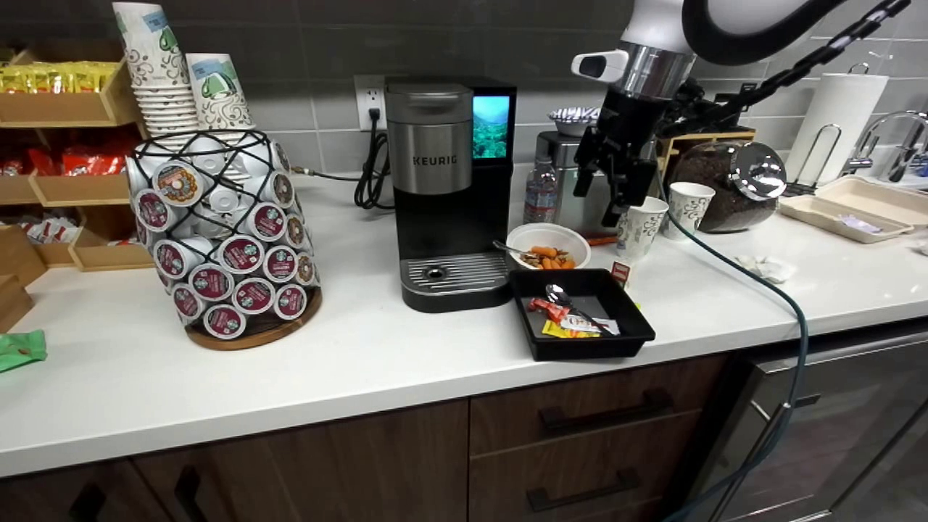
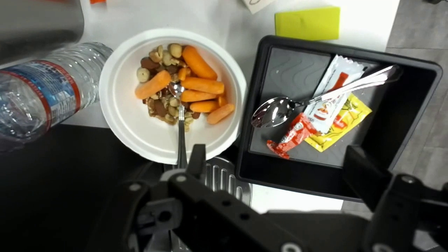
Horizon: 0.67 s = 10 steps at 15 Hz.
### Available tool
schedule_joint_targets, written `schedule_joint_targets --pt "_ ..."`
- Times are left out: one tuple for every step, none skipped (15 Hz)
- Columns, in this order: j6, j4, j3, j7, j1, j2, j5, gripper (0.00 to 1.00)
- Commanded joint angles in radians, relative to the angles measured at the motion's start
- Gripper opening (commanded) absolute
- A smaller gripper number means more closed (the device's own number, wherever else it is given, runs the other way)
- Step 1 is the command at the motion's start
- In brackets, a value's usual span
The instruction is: Put the spoons in the white bowl into the tray
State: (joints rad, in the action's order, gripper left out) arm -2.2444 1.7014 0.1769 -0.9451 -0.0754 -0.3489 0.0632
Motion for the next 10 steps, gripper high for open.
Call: schedule_joint_targets --pt "0.004 -0.004 -0.001 0.001 0.000 0.002 0.000 1.00" --pt "0.005 -0.005 -0.001 0.000 0.001 0.007 -0.001 1.00" --pt "-0.012 -0.012 -0.003 -0.013 0.000 -0.012 0.011 1.00" --pt "-0.057 -0.021 -0.005 -0.026 -0.001 -0.053 0.021 1.00" --pt "-0.105 -0.022 0.004 -0.057 0.008 -0.078 0.001 1.00" --pt "-0.153 -0.030 -0.001 -0.076 0.006 -0.111 0.026 1.00" --pt "-0.185 -0.041 0.005 -0.100 0.014 -0.141 0.012 1.00" --pt "-0.232 -0.047 0.007 -0.128 0.020 -0.172 0.015 0.95" --pt "-0.272 -0.061 0.008 -0.149 0.027 -0.206 0.017 0.91" --pt "-0.306 -0.074 0.011 -0.163 0.031 -0.232 0.016 0.83"
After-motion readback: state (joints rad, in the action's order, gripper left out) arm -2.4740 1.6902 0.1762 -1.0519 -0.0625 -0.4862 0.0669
